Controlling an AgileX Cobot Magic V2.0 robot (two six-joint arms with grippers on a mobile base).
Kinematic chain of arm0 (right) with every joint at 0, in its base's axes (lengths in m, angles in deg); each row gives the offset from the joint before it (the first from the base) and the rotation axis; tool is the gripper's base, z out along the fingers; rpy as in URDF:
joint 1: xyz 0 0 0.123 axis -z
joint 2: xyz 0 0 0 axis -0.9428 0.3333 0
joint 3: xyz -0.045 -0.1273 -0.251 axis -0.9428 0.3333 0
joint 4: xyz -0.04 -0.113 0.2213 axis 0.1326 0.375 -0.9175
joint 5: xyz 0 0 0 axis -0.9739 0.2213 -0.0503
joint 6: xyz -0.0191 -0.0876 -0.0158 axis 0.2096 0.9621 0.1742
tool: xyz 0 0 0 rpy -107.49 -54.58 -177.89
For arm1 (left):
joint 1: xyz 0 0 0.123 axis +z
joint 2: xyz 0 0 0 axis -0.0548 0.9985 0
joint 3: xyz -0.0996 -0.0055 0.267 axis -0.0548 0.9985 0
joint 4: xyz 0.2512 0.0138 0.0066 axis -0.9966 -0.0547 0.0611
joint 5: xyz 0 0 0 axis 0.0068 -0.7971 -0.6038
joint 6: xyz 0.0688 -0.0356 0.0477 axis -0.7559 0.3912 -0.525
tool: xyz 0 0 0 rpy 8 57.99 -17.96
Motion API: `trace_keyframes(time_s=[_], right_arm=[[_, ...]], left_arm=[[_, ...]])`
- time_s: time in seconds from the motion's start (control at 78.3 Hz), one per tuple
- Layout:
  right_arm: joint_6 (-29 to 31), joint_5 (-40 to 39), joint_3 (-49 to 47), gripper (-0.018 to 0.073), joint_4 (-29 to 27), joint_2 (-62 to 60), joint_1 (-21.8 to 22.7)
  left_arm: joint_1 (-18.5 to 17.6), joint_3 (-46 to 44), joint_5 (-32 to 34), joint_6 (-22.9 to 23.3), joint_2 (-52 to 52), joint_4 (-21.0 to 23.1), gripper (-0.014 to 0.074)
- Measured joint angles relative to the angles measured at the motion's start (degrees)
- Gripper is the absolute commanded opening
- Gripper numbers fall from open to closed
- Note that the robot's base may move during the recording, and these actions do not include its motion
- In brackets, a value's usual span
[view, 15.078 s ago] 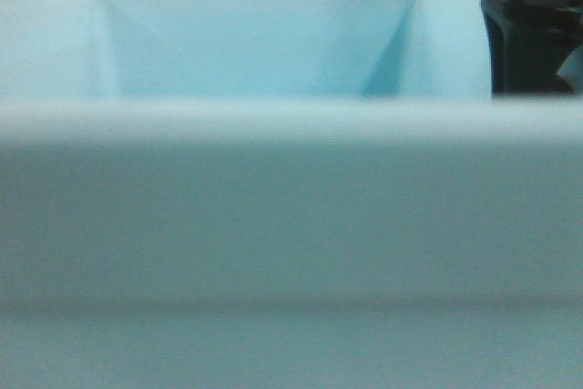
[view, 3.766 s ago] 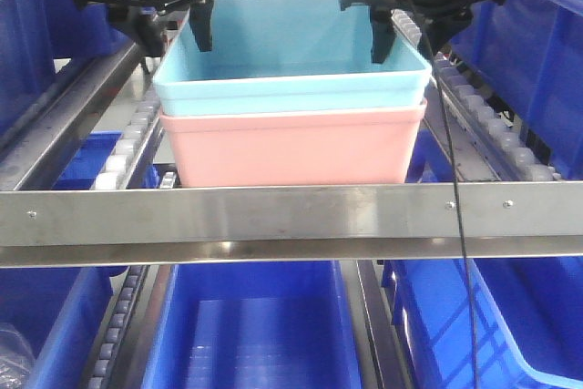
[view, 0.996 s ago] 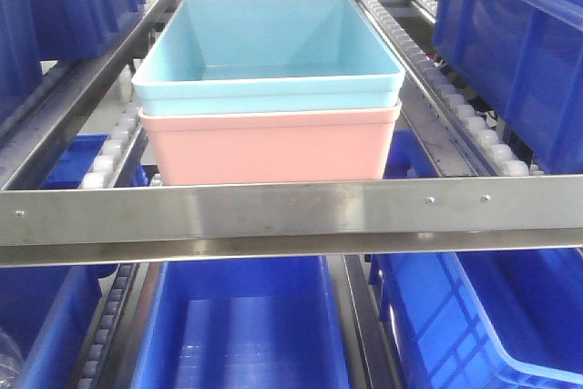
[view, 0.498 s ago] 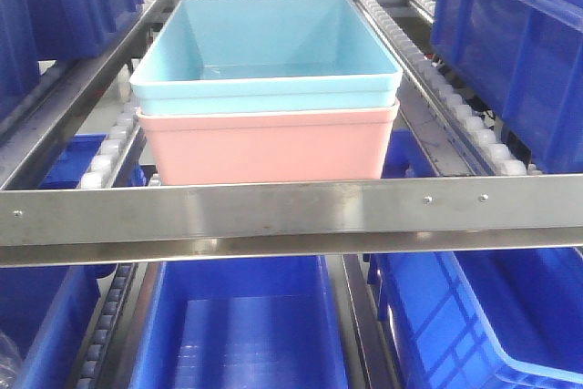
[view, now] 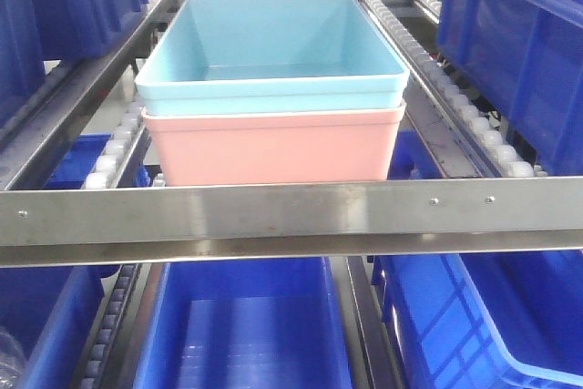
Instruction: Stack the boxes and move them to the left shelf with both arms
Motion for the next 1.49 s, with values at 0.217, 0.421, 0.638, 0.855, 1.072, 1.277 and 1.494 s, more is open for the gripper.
trace_keyframes(time_s=[0.217,0.421,0.638,0.855,1.072,1.277,1.494], right_arm=[[0.1,0.0,0.0,0.0050,0.0,0.0,0.0],[0.1,0.0,0.0,0.0050,0.0,0.0,0.0],[0.1,0.0,0.0,0.0050,0.0,0.0,0.0],[0.1,0.0,0.0,0.0050,0.0,0.0,0.0],[0.1,0.0,0.0,0.0050,0.0,-0.1,0.0],[0.1,0.0,0.0,0.0050,0.0,-0.1,0.0],[0.1,0.0,0.0,0.0050,0.0,-0.1,0.0]], left_arm=[[0.0,0.0,0.0,0.0,0.0,0.0,0.0000],[0.0,1.5,0.6,0.0,0.0,1.6,0.0000],[8.1,10.5,6.2,-9.4,-6.4,9.6,0.0000],[18.2,22.2,12.1,-20.5,-16.5,18.4,0.0000],[21.0,26.0,12.9,-21.0,-18.5,18.4,0.0000],[21.0,26.0,12.9,-21.0,-18.5,17.9,0.0000],[21.0,26.0,12.9,-21.2,-18.5,17.9,0.0000]])
